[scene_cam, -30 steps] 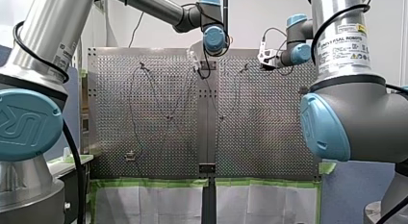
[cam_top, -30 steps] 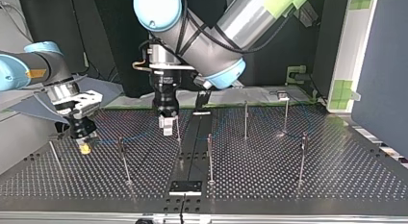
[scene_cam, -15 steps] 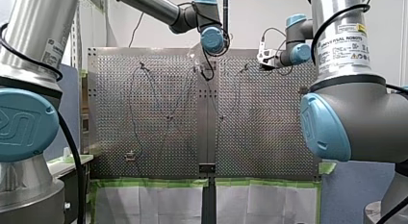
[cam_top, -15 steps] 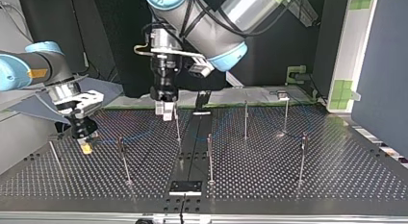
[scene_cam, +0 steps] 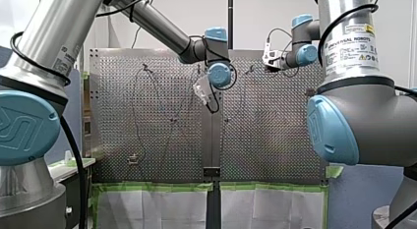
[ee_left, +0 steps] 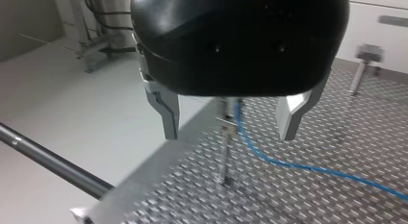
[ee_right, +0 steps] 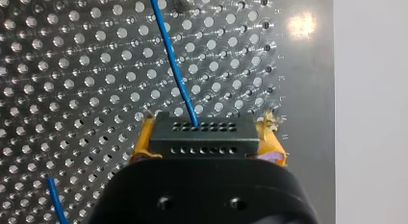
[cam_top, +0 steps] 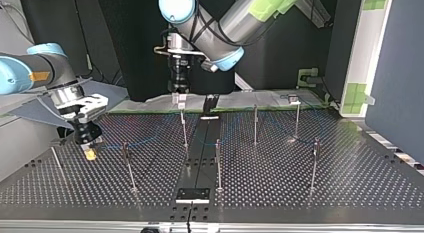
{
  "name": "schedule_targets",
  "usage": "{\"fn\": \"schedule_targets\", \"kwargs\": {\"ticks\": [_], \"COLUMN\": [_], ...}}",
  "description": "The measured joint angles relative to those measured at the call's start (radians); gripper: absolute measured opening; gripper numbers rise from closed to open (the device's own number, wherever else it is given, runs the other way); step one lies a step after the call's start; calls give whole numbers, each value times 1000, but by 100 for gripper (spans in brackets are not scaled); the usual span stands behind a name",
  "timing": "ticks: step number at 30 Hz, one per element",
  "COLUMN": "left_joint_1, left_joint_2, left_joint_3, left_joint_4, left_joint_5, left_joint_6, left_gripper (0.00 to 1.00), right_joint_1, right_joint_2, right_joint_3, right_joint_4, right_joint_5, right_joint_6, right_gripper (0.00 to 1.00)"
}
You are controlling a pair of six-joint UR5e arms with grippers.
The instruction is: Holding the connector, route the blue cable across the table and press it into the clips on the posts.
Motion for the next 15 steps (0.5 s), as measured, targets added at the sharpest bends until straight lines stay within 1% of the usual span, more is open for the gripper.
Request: {"fn": "schedule_targets", "kwargs": {"ticks": [4, 10, 15], "left_joint_1": [0, 0, 0], "left_joint_2": [-14, -16, -17], "left_joint_3": [-39, -89, -132], "left_joint_4": [40, 89, 132], "left_joint_5": [0, 1, 2], "left_joint_6": [6, 7, 7], "left_gripper": [100, 100, 100], "right_joint_1": [-1, -3, -5], "right_joint_2": [0, 0, 0], "right_joint_3": [0, 0, 1], "right_joint_4": [1, 1, 1], "right_joint_5": [0, 13, 16], "right_joint_6": [0, 0, 0], "right_gripper": [0, 0, 0]}}
